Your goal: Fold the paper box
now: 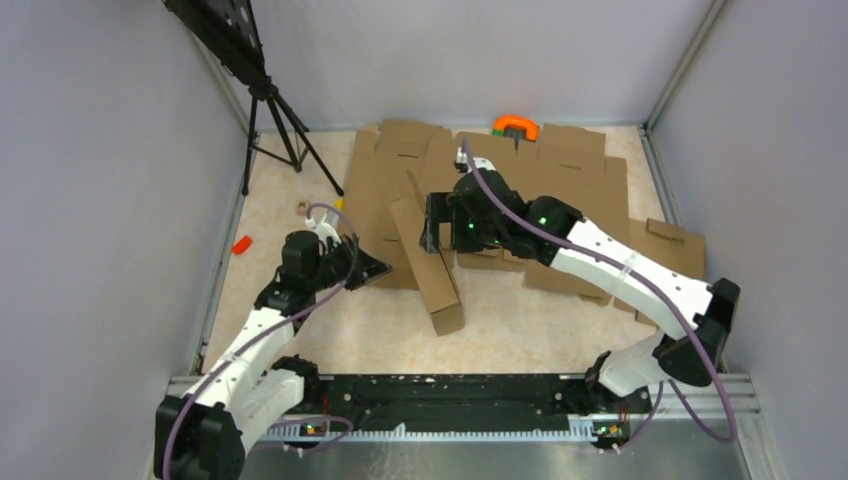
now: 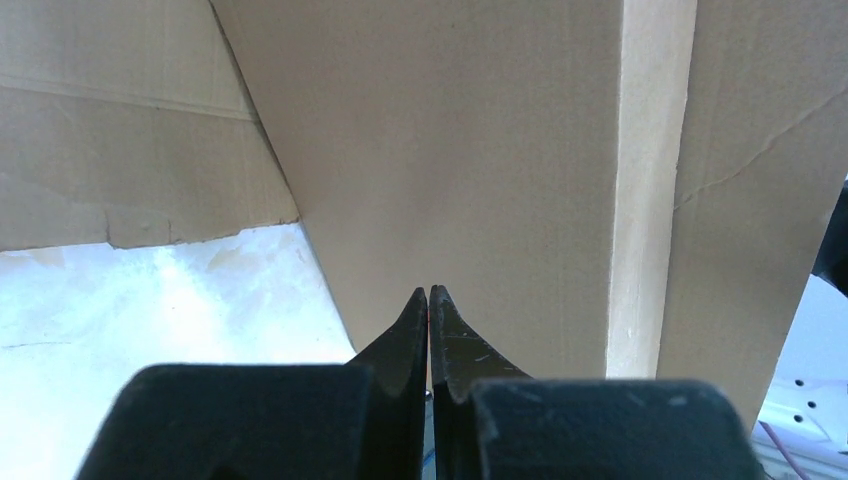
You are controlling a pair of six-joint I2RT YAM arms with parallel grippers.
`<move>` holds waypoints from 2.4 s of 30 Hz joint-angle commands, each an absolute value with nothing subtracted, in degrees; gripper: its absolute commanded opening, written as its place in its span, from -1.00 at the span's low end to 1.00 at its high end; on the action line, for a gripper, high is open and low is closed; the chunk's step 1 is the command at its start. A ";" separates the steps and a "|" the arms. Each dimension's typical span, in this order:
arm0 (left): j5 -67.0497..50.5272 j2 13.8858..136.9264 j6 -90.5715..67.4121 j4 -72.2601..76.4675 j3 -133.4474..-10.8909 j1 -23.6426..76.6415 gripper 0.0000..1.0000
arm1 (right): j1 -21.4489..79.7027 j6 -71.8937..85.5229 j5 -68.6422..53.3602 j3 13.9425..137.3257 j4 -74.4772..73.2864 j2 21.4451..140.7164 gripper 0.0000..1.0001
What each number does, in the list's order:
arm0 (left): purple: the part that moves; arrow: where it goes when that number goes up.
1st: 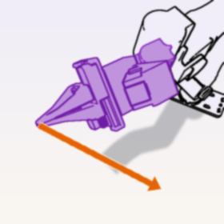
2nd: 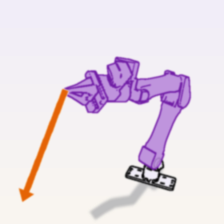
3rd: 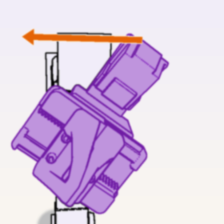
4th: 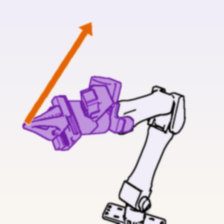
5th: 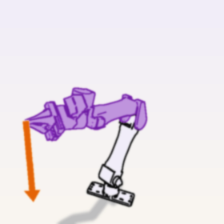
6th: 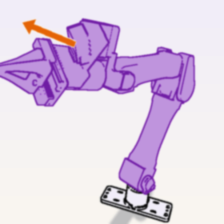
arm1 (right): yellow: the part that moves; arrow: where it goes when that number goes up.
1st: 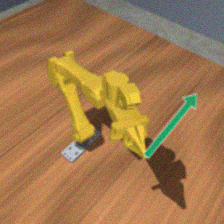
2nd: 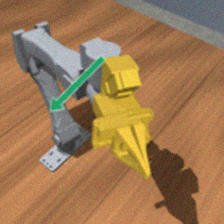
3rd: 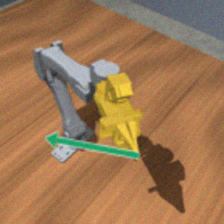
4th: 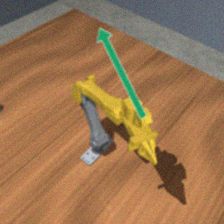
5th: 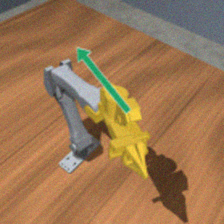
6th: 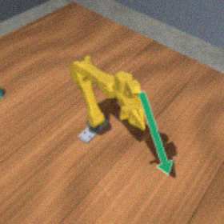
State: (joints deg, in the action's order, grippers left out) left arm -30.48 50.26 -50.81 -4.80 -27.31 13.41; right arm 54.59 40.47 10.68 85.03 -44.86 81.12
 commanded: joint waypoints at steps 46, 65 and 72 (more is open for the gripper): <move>-20.27 52.15 -41.77 -13.44 -37.42 26.19 -1.00 | 62.75 26.72 13.43 97.62 -63.73 92.94 0.13; -30.16 46.45 -26.15 -13.94 -45.25 15.21 0.63 | 62.75 2.34 -0.58 76.03 -62.77 72.30 0.09; -32.18 40.39 -22.60 -3.92 -39.58 15.21 0.67 | 62.69 1.45 -2.06 75.55 -61.89 72.54 0.09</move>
